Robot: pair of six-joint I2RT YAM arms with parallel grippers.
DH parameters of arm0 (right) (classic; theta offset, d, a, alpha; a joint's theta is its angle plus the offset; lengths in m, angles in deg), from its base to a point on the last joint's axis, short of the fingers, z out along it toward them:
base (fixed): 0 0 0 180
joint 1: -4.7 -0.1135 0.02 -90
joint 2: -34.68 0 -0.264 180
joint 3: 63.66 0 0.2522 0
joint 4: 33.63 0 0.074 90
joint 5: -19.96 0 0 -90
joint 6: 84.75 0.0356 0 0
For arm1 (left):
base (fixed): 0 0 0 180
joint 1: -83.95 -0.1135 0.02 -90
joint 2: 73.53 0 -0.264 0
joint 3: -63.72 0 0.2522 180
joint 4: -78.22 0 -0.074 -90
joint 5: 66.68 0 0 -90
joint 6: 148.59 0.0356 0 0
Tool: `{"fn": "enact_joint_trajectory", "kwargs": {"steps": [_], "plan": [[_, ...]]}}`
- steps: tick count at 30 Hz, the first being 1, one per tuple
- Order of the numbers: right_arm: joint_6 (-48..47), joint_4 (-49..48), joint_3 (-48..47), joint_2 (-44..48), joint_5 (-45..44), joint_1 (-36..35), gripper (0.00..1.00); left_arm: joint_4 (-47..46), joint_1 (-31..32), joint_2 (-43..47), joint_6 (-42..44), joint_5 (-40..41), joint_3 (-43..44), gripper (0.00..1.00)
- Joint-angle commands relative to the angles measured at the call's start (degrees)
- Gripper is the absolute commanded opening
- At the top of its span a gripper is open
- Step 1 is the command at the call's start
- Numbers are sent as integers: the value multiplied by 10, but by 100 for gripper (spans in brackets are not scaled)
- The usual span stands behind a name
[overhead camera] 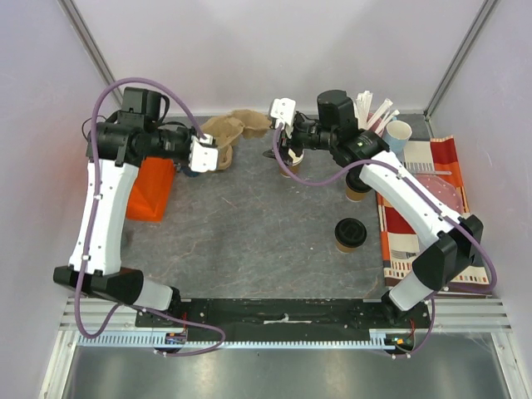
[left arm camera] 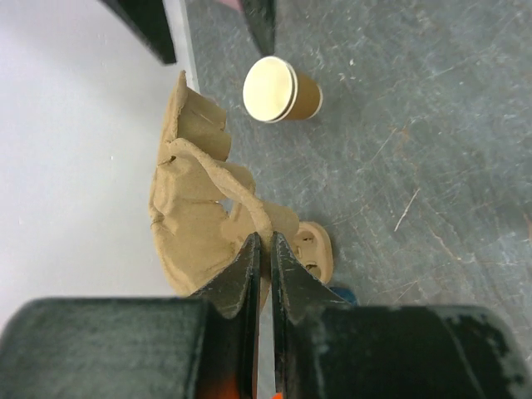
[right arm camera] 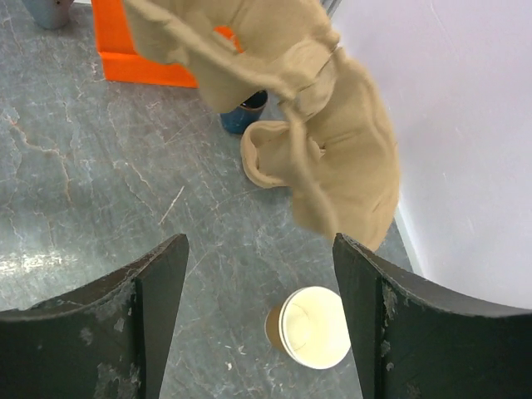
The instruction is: Pack the takeout coffee
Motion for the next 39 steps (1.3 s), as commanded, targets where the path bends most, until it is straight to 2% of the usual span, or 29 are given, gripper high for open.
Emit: {"fn": "enact_joint_trajectory", "kwargs": {"steps": [1, 5, 14, 16, 17, 23, 25, 27, 28, 29, 30, 33, 39], "plan": [[-35, -11, -31, 7, -6, -6, 78, 123, 13, 28, 35, -25, -40, 2], [-42, 11, -25, 9, 37, -17, 74, 123, 20, 40, 30, -33, -45, 2], [-27, 53, -63, -37, 46, -31, 64, 123, 49, 59, 34, -24, -68, 2], [-4, 81, -85, -44, 53, -32, 70, 122, 60, 65, 47, -3, -83, 2], [11, 89, -101, -43, 58, -30, 77, 119, 65, 69, 56, 9, -92, 2], [138, 131, -113, -5, 126, -11, 86, 16, 96, 124, 96, 91, -202, 2], [261, 83, -111, -7, 135, -13, 86, -24, 113, 153, 103, 127, -248, 2], [384, 35, -117, -31, 54, -13, 78, -83, 123, 171, 112, 156, -294, 2], [486, 49, -129, -47, 15, -13, 75, -101, 130, 188, 115, 164, -306, 2], [514, 76, -162, -78, -21, -15, 70, -113, 133, 193, 118, 168, -325, 2], [528, 147, -180, -94, -93, -29, 68, -123, 135, 196, 118, 174, -331, 2], [520, 210, -215, -123, -199, -73, 69, -123, 138, 204, 117, 176, -343, 2], [545, 209, -215, -170, -165, -86, 75, -135, 142, 213, 121, 169, -355, 2]]}}
